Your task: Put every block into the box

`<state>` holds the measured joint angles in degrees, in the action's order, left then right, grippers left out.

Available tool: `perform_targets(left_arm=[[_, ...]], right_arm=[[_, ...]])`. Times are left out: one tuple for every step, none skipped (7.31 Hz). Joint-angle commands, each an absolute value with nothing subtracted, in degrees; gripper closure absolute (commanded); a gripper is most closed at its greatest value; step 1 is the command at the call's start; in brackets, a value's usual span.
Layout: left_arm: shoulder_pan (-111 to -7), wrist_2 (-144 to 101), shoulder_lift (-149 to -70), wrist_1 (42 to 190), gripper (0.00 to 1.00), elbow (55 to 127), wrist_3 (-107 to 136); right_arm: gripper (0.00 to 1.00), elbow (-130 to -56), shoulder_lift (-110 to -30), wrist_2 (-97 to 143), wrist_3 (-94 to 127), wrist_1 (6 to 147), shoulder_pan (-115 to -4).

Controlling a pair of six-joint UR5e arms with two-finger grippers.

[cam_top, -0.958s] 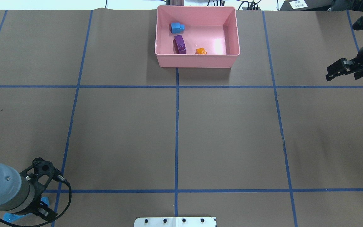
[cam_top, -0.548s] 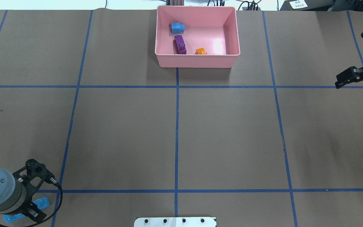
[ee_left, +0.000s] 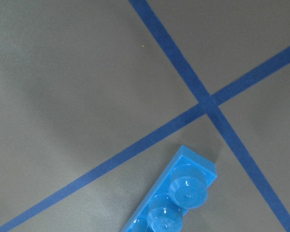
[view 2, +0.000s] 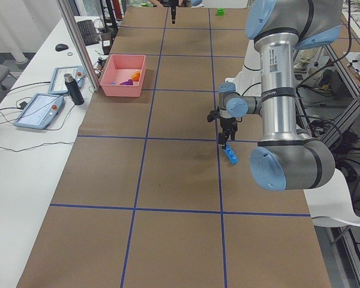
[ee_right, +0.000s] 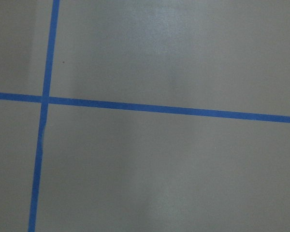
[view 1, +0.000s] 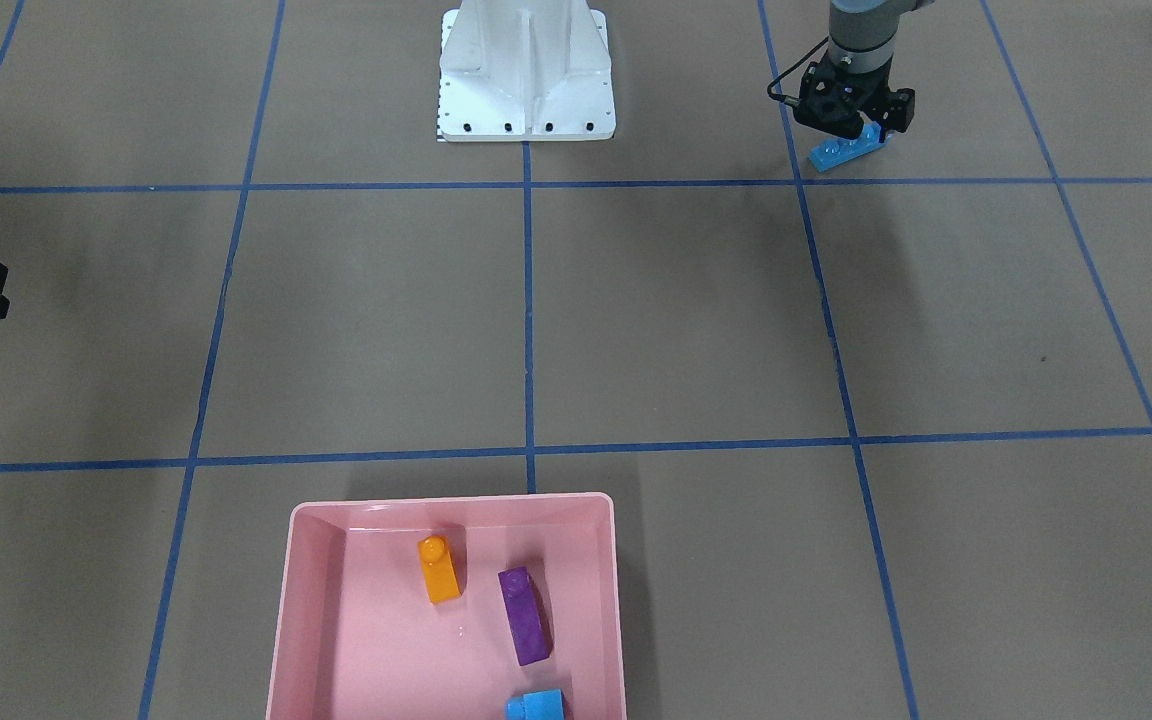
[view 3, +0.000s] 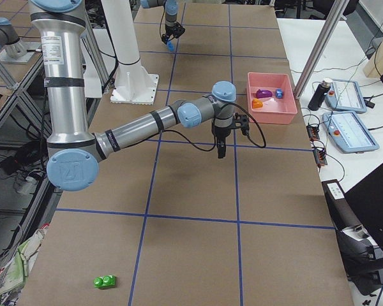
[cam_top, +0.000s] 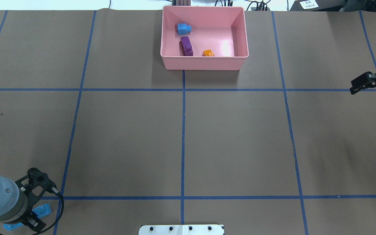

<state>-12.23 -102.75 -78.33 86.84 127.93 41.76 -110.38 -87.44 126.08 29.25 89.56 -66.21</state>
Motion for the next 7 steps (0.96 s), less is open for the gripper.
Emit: perform_targets(left_arm=[[-12.0,-102.7,-79.8,87.0,0.0,126.1,41.7],[-11.9,-102.7,-79.8,87.0,0.0,125.8,41.7],[-11.4,-102.7,-80.0,87.0,0.01,125.1,41.7],[-11.2,-102.7,-80.5,87.1,0.01,124.5,41.7],[-11.1,-102.7,-80.7,87.1,0.01,124.5,41.7],[-11.1,-102.7,-80.8,87.2,0.01,124.1,41.7],[-10.9,-102.7,-80.9,87.2,0.03,123.8,41.7]], right_arm=[[0.0,-110.7,-89.0,126.2,28.3,89.9,-66.3],[0.0,-110.9,-90.2,126.2,27.6,89.9,-66.3],[0.0,-111.5,-91.0,126.2,27.4,89.9,-66.4],[0.0,-111.8,-91.7,126.2,27.4,89.9,-66.4],[0.0,-112.5,-92.2,126.2,27.4,89.9,-66.4],[0.0,-112.6,-92.4,126.2,27.4,89.8,-66.4],[0.0,-112.6,-92.8,126.2,27.3,89.8,-66.5]])
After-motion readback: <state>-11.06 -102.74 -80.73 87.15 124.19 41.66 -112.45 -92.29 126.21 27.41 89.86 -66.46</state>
